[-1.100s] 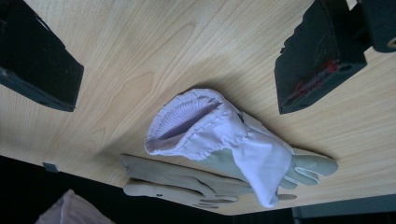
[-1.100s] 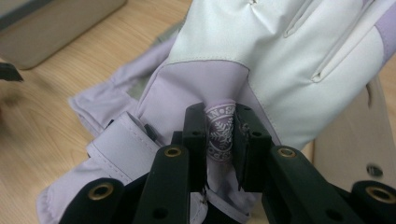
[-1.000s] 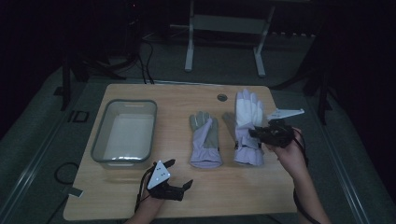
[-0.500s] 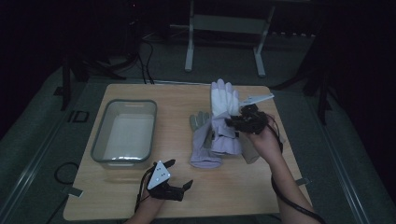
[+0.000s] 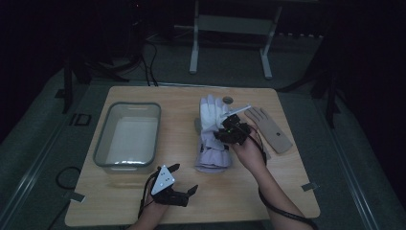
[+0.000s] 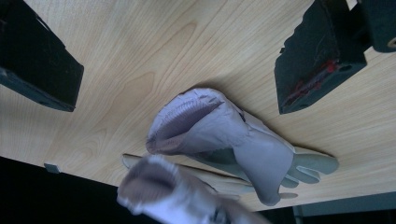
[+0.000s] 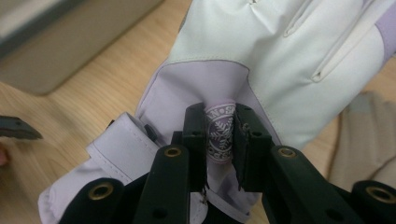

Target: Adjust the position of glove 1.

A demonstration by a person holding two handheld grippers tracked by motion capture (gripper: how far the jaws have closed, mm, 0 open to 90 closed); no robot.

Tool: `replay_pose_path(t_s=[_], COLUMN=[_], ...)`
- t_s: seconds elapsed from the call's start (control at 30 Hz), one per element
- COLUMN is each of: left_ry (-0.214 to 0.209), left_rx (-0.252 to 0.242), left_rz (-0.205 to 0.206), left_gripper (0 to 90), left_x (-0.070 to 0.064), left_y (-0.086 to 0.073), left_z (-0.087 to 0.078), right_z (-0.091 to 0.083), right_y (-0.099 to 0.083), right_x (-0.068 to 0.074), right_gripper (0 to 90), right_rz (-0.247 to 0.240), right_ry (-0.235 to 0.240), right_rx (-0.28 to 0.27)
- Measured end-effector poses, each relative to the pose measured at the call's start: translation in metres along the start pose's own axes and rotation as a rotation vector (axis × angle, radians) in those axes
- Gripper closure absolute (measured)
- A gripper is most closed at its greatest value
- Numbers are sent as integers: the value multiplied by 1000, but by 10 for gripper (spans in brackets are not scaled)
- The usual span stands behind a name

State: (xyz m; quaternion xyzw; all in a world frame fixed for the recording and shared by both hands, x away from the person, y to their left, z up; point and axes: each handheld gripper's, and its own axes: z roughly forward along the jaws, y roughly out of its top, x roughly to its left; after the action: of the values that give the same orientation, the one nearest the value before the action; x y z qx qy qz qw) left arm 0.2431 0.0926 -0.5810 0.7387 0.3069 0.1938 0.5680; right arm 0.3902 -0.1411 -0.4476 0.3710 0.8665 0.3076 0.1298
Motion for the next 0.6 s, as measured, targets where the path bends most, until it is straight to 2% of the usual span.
replay_pose_path(t_s=[0.4, 0.6], left_ry=[-1, -1], left_rx=[0, 0], left_rz=[0, 1], left_gripper=[15, 16], left_x=[1, 1], left_y=[0, 0], left_z=[0, 0], right_z=[46, 59], right_y=[-5, -12], right_x=[-2, -4], right_gripper=[758, 707], right_rz=[49, 59], right_ry=[-10, 18], right_rx=[71, 77])
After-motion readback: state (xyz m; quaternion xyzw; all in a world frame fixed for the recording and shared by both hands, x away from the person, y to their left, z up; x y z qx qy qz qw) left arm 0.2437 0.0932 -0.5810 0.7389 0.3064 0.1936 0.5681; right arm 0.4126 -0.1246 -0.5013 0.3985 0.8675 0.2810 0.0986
